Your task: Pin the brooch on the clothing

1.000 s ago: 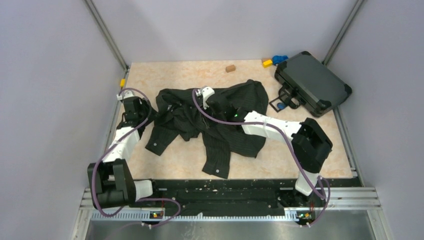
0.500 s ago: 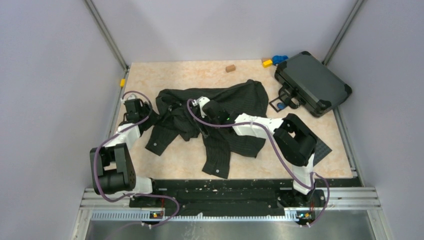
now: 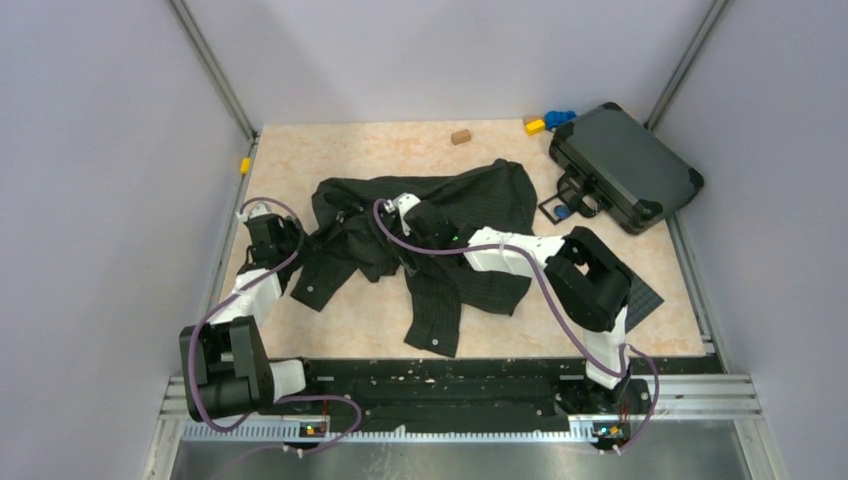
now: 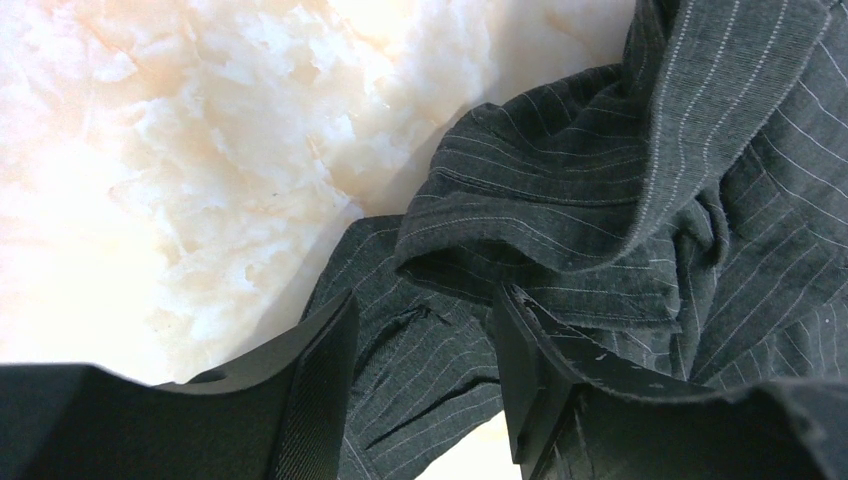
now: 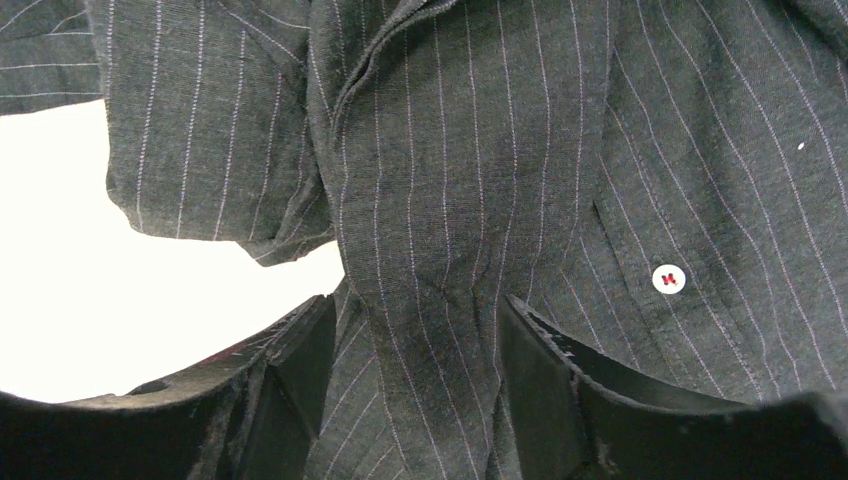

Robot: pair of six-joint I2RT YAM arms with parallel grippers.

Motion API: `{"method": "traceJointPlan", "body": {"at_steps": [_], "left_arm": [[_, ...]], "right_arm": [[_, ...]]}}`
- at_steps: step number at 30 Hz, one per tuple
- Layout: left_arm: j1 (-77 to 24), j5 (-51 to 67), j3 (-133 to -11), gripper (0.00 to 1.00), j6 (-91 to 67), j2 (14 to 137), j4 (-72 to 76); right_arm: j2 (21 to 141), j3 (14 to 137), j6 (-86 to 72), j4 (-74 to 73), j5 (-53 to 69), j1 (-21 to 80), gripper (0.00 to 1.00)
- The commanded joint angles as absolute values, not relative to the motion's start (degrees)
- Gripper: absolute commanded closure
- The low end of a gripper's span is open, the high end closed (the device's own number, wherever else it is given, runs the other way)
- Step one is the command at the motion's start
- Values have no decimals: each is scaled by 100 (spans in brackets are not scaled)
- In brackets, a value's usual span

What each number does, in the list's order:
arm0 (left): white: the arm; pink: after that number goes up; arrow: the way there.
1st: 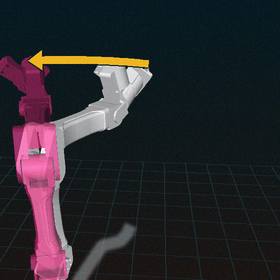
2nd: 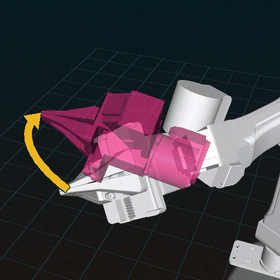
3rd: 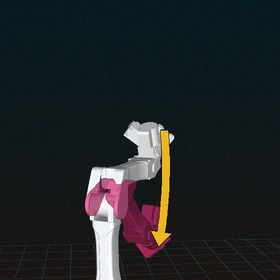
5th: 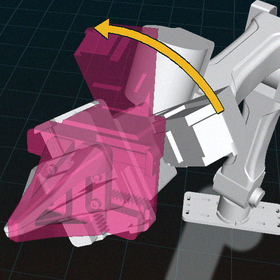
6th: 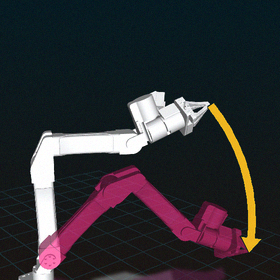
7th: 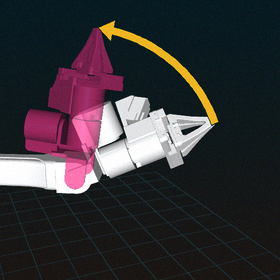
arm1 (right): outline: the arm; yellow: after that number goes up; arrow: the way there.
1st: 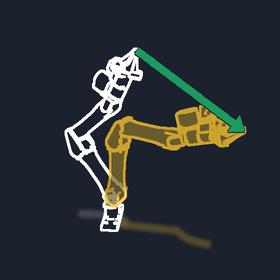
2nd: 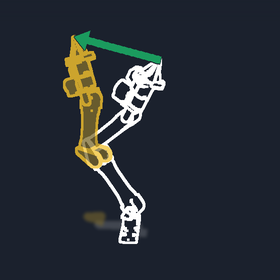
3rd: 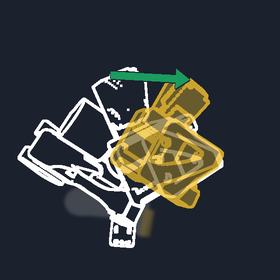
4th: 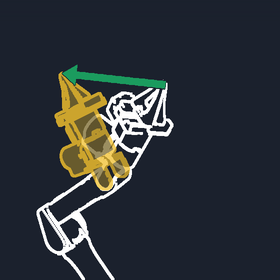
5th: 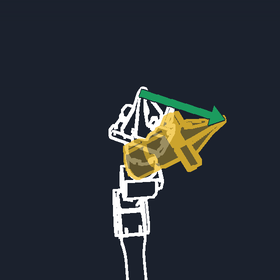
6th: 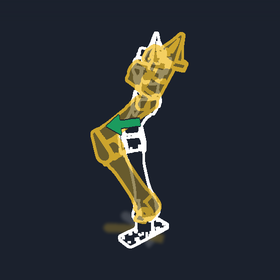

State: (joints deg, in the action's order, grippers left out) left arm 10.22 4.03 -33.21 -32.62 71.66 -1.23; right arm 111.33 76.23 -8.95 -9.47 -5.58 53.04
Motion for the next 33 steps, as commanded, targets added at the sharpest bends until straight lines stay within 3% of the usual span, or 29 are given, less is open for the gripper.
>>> {"method": "traceJointPlan", "body": {"at_steps": [1,9,12,14,16,22,33], "left_arm": [[1153,397,-3488,45,-3207,7340,180],[1203,745,-3902,59,-3136,7863,284],[1204,987,-4018,68,-3067,8028,343],[1204,1150,-4092,80,-2989,8161,427],[1204,1169,-4221,100,-2944,8257,369],[1200,897,-4718,100,-2910,8023,221],[1395,445,-6110,100,-3243,8515,79]], "right_arm": [[11287,7893,-826,-895,-754,5363,43],[11346,7923,-842,-959,-763,5368,68],[11301,7934,-884,-986,-780,5366,89],[11215,7947,-918,-1033,-830,5364,100],[11085,7981,-939,-1102,-920,5366,100],[10667,8297,-951,-1528,-1329,5024,100],[10751,9471,-844,-1498,-1221,3232,100]]}}
